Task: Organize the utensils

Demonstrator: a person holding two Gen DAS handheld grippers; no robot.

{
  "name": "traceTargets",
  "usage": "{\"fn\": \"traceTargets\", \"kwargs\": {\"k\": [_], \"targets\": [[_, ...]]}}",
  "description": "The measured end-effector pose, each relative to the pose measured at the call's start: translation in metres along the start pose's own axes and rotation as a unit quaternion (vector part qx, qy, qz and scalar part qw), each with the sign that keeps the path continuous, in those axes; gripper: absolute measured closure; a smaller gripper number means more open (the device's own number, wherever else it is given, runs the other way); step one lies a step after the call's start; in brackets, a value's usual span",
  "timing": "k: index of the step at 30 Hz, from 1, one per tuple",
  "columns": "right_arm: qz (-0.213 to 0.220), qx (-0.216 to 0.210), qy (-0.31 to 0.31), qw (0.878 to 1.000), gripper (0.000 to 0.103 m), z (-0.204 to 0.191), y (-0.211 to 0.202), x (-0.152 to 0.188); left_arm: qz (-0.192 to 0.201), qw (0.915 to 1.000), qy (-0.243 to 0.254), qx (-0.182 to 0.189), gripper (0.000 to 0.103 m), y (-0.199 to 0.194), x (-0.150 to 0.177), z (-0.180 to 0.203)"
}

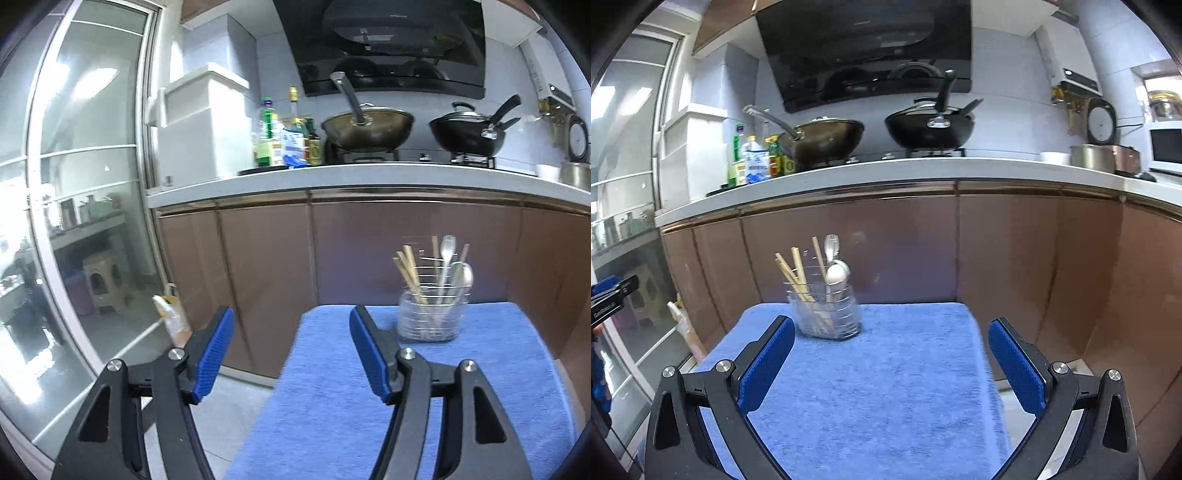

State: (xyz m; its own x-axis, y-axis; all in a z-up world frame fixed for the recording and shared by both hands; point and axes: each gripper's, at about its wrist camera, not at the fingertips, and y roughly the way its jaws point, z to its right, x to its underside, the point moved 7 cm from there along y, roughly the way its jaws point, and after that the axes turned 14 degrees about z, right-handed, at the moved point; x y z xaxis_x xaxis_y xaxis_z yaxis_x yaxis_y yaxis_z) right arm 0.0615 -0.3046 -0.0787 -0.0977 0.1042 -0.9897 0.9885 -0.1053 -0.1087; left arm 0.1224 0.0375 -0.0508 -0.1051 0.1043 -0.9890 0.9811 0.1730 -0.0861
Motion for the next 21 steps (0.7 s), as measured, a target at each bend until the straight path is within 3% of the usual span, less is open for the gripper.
{"fn": "traceTargets", "kwargs": {"k": [6,13,21], "targets": [[-0.001,0.039,0.006,0.999,0.0,0.018,-0.006,0.0,-0.002,0.9994,-0.004,-0.035,0.039,-0.002,0.006,-0.02],[-0.008,0.064,0.01,0.998,0.0,0.023,-0.003,0.004,0.0,0.9987,-0.02,-0.046,0.039,-0.005,0.01,-0.034],[0.036,0.061,-0.002,0.997,0.0,0.007,-0.009,-0.027,0.046,0.9964,-0.042,-0.057,0.034,-0.017,-0.022,-0.04]]}}
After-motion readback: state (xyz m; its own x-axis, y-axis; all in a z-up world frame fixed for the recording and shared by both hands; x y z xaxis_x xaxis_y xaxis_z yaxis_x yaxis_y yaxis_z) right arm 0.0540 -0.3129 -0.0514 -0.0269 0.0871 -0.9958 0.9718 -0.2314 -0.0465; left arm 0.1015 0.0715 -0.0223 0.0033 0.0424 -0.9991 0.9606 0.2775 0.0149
